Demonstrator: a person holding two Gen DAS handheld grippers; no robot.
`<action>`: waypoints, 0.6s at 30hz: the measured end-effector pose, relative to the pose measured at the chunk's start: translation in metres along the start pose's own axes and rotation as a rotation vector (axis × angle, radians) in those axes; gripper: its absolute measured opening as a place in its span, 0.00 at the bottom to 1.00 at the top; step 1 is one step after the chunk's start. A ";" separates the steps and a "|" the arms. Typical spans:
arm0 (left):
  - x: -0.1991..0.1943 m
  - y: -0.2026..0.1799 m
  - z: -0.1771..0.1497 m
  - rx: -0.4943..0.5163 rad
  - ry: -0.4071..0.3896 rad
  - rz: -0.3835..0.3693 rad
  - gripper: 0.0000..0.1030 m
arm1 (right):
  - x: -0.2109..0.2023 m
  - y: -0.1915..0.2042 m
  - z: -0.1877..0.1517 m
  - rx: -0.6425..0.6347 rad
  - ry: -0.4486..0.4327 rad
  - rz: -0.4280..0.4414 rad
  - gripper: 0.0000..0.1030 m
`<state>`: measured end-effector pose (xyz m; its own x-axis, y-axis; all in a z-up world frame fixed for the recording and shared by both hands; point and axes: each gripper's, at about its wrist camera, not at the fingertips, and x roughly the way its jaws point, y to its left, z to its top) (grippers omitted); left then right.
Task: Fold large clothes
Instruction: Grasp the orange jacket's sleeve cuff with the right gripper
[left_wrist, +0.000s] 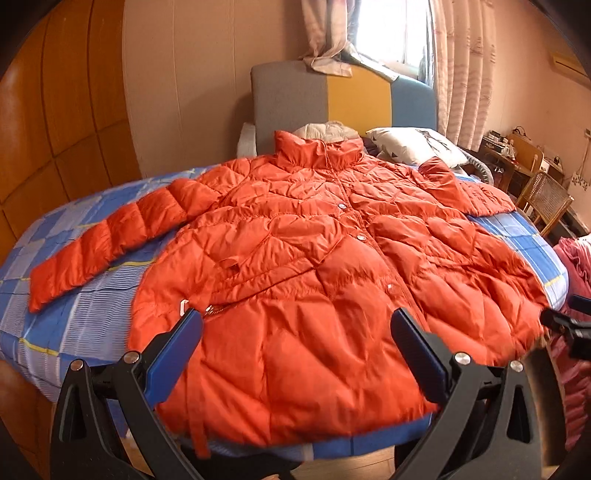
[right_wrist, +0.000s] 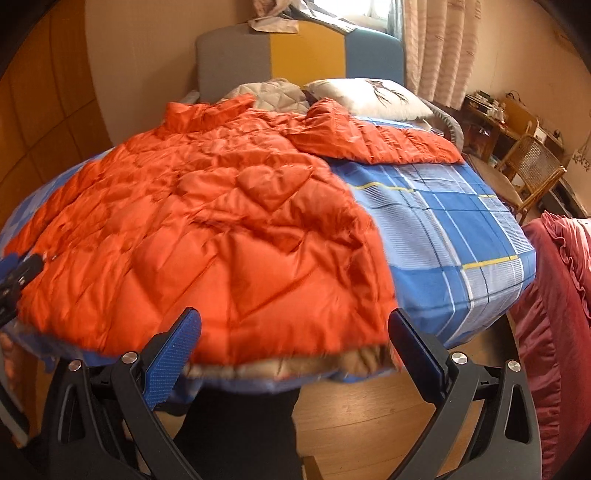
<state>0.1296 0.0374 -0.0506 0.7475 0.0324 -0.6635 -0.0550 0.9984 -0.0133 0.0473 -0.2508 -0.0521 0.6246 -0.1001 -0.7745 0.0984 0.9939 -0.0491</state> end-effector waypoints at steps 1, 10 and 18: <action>0.006 0.000 0.004 0.000 0.000 0.009 0.98 | 0.009 -0.004 0.009 0.019 0.003 -0.002 0.97; 0.067 -0.007 0.042 -0.040 0.056 0.016 0.98 | 0.105 -0.070 0.089 0.219 0.075 -0.118 0.88; 0.117 -0.023 0.065 -0.009 0.091 0.055 0.98 | 0.191 -0.154 0.156 0.474 0.141 -0.171 0.65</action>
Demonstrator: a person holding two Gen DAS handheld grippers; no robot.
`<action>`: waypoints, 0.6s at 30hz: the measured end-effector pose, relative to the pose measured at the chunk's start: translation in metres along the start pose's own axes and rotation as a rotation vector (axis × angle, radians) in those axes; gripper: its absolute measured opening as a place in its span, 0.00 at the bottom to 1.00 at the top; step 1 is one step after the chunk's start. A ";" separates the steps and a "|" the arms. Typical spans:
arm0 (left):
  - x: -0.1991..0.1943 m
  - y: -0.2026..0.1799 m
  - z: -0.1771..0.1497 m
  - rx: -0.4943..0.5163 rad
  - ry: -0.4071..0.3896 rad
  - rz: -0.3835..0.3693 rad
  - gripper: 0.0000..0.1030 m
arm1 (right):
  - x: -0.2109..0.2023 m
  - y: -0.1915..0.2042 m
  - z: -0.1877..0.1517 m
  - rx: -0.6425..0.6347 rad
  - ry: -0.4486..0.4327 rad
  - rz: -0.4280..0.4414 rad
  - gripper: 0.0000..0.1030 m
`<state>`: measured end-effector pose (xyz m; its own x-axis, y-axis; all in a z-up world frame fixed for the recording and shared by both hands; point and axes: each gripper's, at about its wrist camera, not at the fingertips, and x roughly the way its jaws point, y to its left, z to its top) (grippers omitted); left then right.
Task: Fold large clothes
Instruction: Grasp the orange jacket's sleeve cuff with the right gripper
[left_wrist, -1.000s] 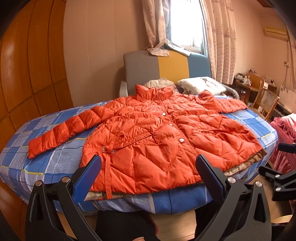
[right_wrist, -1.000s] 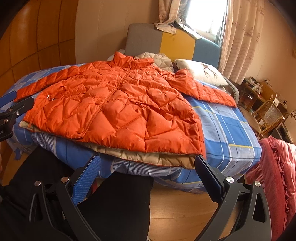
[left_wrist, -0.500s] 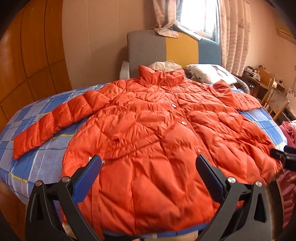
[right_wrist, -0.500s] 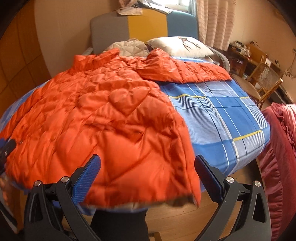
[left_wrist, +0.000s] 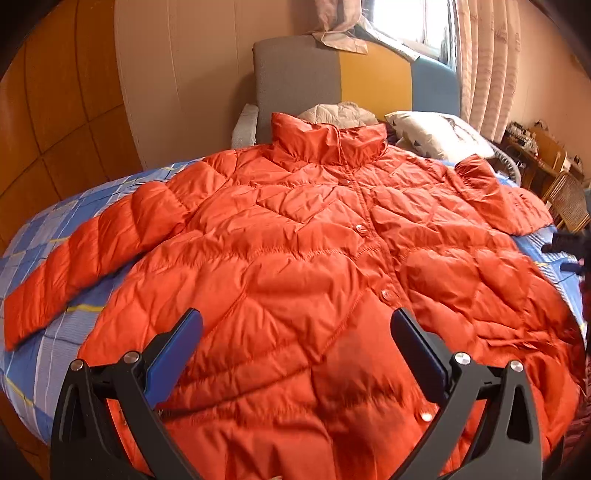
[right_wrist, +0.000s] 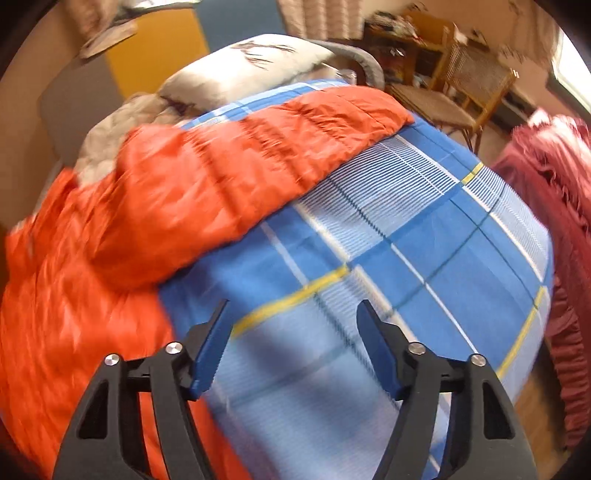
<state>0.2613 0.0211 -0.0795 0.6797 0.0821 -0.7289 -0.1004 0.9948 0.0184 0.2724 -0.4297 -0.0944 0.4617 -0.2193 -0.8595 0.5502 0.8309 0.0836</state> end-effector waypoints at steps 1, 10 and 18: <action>0.006 -0.001 0.002 0.000 0.007 0.004 0.98 | 0.008 -0.003 0.011 0.025 0.003 -0.008 0.64; 0.041 0.007 0.012 -0.032 0.048 0.031 0.98 | 0.074 -0.032 0.088 0.233 0.014 -0.057 0.59; 0.066 0.012 0.012 -0.054 0.118 0.033 0.98 | 0.088 -0.048 0.125 0.249 -0.011 -0.070 0.06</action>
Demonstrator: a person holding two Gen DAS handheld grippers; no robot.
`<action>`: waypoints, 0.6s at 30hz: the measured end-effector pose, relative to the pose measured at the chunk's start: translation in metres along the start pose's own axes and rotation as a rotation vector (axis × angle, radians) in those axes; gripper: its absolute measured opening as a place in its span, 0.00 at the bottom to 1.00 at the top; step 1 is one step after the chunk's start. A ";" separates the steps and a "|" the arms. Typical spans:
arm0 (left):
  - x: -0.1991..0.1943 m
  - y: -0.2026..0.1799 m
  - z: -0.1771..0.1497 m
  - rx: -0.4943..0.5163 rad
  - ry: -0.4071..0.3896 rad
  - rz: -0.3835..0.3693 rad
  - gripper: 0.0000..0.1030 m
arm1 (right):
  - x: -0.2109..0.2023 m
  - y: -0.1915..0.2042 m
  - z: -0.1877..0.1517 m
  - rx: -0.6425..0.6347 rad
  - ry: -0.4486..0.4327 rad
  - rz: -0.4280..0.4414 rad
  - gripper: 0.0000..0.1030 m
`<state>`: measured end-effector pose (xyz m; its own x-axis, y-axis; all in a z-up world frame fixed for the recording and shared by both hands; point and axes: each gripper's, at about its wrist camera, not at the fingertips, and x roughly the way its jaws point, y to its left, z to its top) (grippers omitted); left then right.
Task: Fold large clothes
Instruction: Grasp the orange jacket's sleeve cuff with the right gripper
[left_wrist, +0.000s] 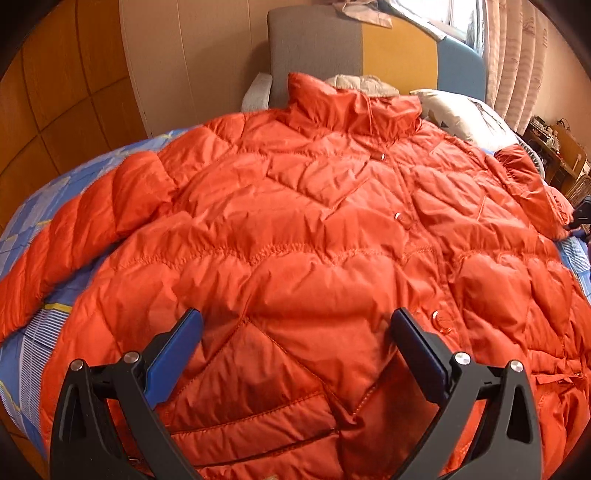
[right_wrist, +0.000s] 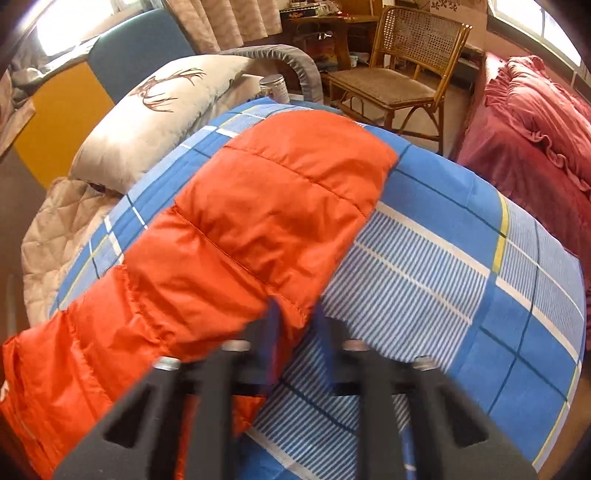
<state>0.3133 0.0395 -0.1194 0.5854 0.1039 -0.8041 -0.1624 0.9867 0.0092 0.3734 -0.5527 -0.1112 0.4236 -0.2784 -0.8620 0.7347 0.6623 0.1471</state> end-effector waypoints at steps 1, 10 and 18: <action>0.002 0.001 0.000 -0.005 0.007 -0.003 0.98 | -0.003 0.000 0.002 -0.015 -0.008 -0.014 0.04; -0.008 0.008 -0.005 0.020 -0.001 0.003 0.98 | -0.065 0.013 -0.004 -0.153 -0.207 -0.096 0.03; -0.025 0.027 -0.011 -0.004 -0.029 -0.029 0.98 | -0.142 0.131 -0.074 -0.578 -0.333 0.134 0.03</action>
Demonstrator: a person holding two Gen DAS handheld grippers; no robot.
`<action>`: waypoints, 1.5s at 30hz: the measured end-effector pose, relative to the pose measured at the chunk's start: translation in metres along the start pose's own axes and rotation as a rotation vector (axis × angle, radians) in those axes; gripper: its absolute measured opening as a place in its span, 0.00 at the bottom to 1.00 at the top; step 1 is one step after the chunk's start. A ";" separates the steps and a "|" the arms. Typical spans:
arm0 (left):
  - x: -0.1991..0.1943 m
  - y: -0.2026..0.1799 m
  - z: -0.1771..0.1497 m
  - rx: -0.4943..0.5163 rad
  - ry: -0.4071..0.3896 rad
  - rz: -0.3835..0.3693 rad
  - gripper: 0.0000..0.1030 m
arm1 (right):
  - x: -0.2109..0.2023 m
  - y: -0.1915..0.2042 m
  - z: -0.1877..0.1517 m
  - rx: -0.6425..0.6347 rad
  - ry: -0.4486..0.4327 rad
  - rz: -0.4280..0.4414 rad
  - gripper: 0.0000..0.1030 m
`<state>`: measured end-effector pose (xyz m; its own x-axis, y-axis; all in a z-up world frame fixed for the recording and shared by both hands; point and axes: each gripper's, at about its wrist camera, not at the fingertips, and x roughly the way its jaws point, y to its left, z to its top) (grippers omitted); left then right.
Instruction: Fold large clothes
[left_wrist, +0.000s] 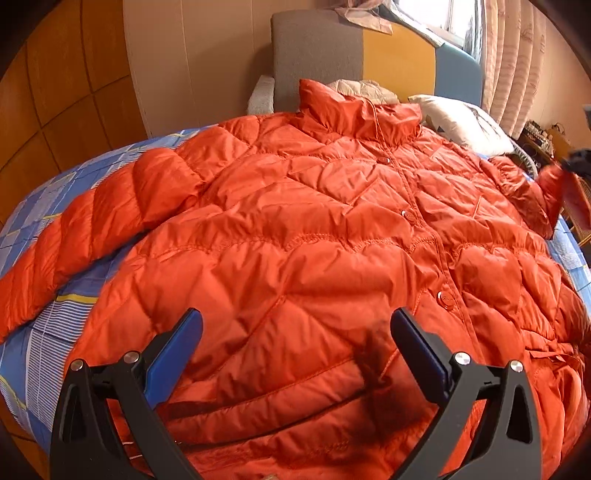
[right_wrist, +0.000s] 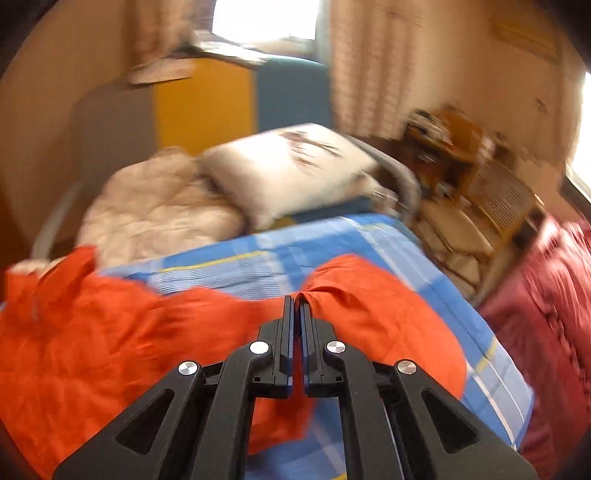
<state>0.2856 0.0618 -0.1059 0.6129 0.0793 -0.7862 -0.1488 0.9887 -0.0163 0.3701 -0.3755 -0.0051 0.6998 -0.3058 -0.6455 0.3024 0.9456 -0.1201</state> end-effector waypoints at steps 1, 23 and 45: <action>-0.001 0.001 -0.001 -0.003 -0.003 -0.001 0.98 | -0.006 0.020 -0.002 -0.045 -0.007 0.029 0.03; -0.025 0.052 0.008 -0.116 -0.053 -0.128 0.97 | -0.098 0.237 -0.129 -0.325 0.174 0.630 0.88; -0.016 0.024 0.015 -0.070 -0.038 -0.235 0.96 | -0.083 0.184 -0.062 0.227 0.213 1.092 0.84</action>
<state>0.2840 0.0860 -0.0842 0.6658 -0.1461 -0.7317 -0.0509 0.9695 -0.2399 0.3271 -0.1690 -0.0204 0.5438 0.7157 -0.4383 -0.2767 0.6460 0.7114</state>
